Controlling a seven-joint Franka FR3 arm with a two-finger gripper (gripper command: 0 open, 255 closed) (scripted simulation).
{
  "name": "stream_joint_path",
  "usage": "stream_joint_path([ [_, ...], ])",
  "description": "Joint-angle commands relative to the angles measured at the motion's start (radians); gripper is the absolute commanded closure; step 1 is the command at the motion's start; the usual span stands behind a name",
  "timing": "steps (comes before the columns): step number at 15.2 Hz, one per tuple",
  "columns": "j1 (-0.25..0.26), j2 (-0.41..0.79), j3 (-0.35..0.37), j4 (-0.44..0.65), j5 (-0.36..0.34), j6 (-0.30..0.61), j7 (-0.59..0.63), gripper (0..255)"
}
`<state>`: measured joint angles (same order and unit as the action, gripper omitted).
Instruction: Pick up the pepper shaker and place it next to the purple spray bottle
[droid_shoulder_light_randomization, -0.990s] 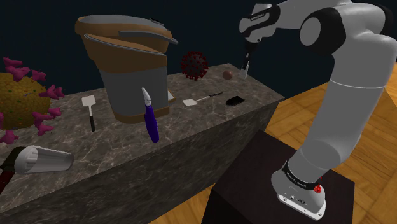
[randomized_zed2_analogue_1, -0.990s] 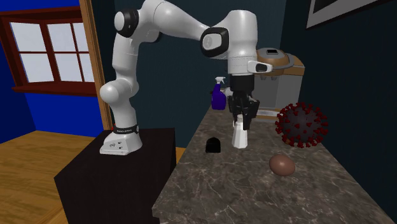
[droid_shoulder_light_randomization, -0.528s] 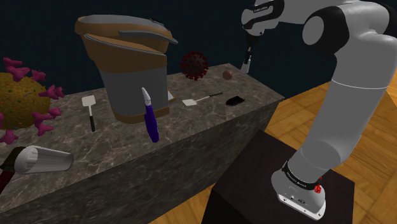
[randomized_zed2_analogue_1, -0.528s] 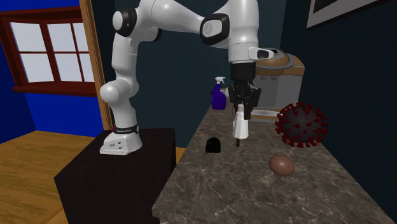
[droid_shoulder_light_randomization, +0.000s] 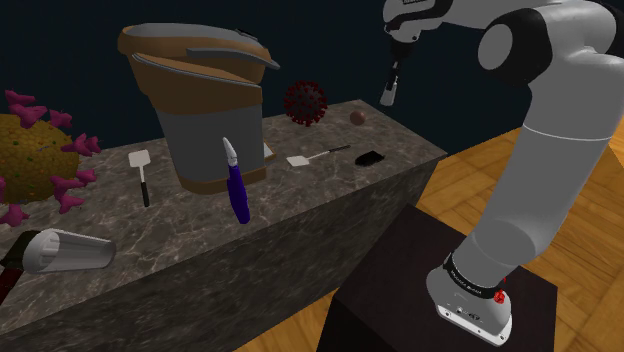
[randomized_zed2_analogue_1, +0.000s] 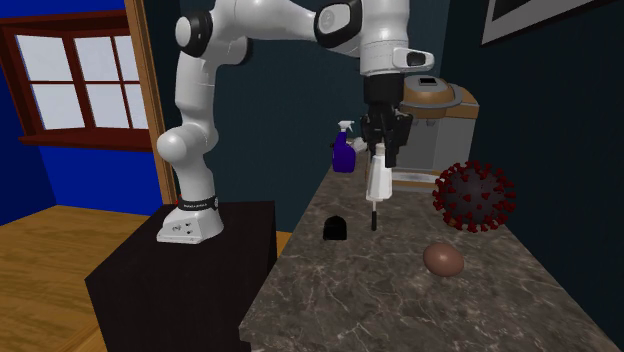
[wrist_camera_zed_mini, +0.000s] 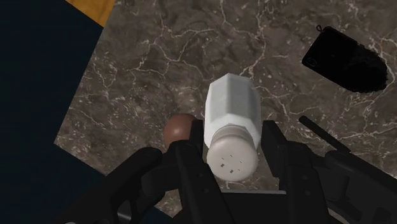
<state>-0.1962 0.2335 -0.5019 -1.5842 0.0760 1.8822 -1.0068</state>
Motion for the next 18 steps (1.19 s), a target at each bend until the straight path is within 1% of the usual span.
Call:
stream_joint_path([
  [1,-0.003,0.003,-0.001,0.033,0.002,-0.030,-0.002,255],
  [10,-0.016,0.018,-0.005,0.174,0.009,-0.157,-0.007,255],
  [18,-0.039,0.056,-0.007,0.333,0.028,-0.282,-0.017,255],
])
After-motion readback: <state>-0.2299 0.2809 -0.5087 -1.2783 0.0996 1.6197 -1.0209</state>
